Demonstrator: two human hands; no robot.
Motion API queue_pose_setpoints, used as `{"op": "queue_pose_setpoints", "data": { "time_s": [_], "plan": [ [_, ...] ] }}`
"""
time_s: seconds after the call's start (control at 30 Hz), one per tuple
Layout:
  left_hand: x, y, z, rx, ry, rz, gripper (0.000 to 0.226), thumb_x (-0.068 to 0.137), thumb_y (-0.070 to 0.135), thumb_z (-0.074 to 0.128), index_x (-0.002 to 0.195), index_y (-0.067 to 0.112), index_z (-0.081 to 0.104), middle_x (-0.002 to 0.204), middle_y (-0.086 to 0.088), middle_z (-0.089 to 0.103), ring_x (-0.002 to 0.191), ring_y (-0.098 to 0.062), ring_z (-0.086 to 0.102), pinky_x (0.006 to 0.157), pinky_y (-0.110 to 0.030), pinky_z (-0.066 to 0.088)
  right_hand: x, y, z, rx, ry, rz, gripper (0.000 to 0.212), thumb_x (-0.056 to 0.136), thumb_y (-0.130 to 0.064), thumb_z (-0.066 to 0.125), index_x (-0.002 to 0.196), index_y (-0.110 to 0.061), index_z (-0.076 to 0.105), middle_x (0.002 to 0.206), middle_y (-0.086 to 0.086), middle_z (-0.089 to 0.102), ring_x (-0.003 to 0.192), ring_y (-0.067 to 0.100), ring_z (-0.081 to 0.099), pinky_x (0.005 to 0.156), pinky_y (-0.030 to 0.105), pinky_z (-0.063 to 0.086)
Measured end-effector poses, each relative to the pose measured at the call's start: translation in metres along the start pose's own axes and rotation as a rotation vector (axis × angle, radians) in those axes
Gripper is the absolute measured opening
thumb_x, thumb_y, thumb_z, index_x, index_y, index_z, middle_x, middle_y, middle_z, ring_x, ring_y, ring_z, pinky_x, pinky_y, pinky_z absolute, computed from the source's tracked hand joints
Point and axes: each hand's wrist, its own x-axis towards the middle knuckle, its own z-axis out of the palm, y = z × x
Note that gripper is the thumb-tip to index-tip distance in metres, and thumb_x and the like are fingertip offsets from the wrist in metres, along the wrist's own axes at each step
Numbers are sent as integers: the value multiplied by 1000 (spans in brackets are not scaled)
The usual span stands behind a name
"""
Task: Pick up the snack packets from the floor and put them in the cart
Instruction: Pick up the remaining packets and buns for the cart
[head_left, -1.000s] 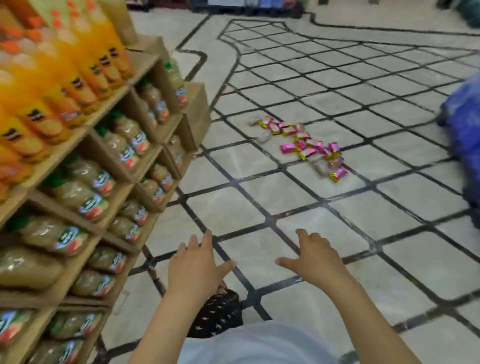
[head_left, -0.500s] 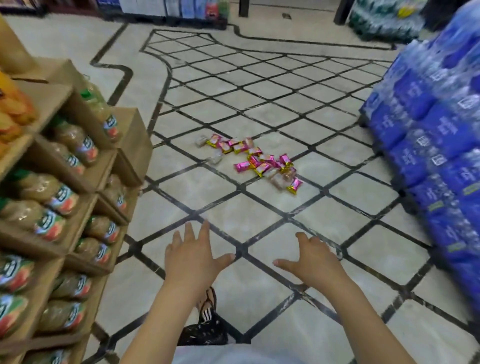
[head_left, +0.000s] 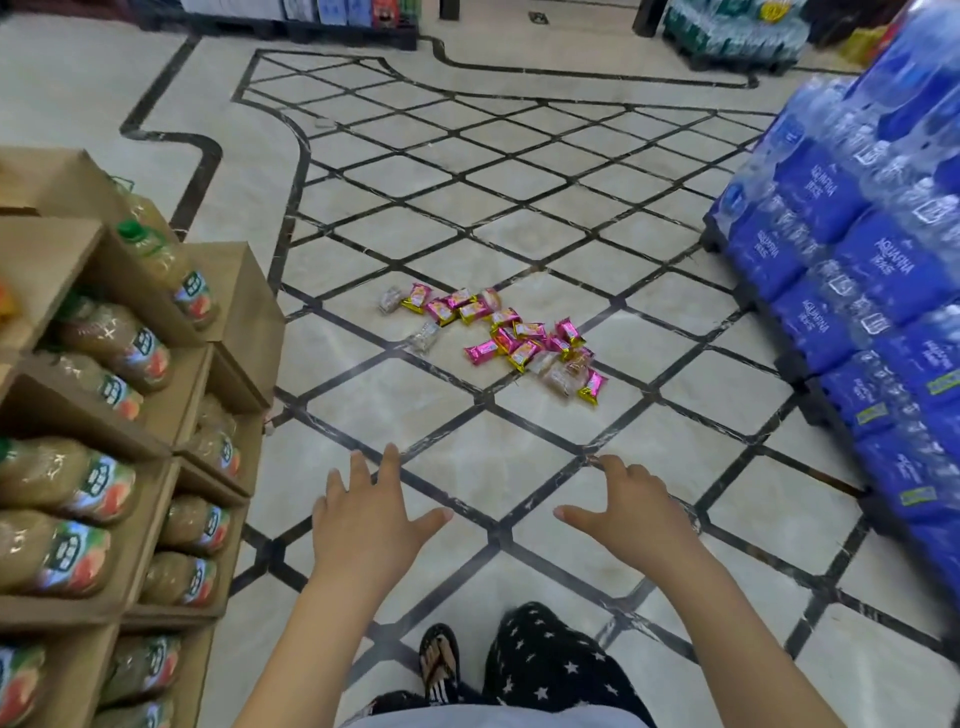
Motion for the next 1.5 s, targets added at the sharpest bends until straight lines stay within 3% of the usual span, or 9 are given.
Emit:
{"op": "queue_pose_setpoints", "data": {
  "time_s": [0.23, 0.5, 0.83, 1.23, 1.33, 1.43, 1.5],
  "plan": [
    [69, 16, -29, 44, 6, 24, 99, 82, 79, 41, 156, 27, 1, 164, -11, 5, 148, -38, 11, 118, -48, 20, 72, -14, -22, 64, -21, 46, 82, 83, -67, 58, 143, -16, 32, 137, 10, 47, 127, 29, 43, 98, 39, 45],
    [201, 39, -91, 106, 24, 10, 96, 85, 77, 38, 156, 25, 1, 164, -12, 4, 149, -37, 9, 119, -48, 18, 213, -64, -68, 78, -26, 3, 85, 82, -69, 57, 144, -17, 32, 139, 12, 46, 127, 31, 45, 99, 43, 46],
    [327, 61, -156, 41, 39, 9, 91, 88, 73, 37, 156, 23, 4, 163, -11, 8, 150, -32, 9, 117, -47, 20, 356, -117, -127, 100, -32, -33, 91, 77, -74, 57, 145, -19, 34, 145, 10, 45, 130, 32, 44, 99, 42, 45],
    [553, 44, -221, 97, -52, 120, 93, 88, 74, 37, 156, 20, 5, 163, -13, 11, 149, -32, 13, 117, -44, 21, 522, -193, -134, 462, -151, 272, 94, 82, -67, 58, 151, -10, 28, 153, 7, 39, 138, 28, 39, 102, 36, 38],
    [606, 37, -247, 95, -34, 145, 92, 87, 74, 39, 155, 18, 11, 160, -11, 21, 146, -31, 22, 114, -43, 29, 566, -225, -141, 567, -184, 367, 83, 88, -59, 58, 145, -3, 35, 149, 12, 42, 133, 29, 43, 91, 31, 38],
    [650, 33, -263, 71, -40, 155, 91, 86, 74, 42, 153, 18, 19, 155, -9, 32, 141, -29, 32, 108, -41, 36, 599, -248, -140, 691, -222, 470, 86, 87, -60, 58, 146, -2, 34, 151, 12, 39, 135, 29, 41, 94, 32, 37],
    [678, 32, -266, 45, -79, 154, 92, 84, 74, 45, 152, 16, 23, 153, -9, 37, 139, -29, 36, 106, -43, 38, 618, -255, -136, 747, -241, 548, 84, 85, -63, 60, 141, -3, 40, 139, 12, 49, 124, 28, 50, 86, 32, 39]
  ]
}}
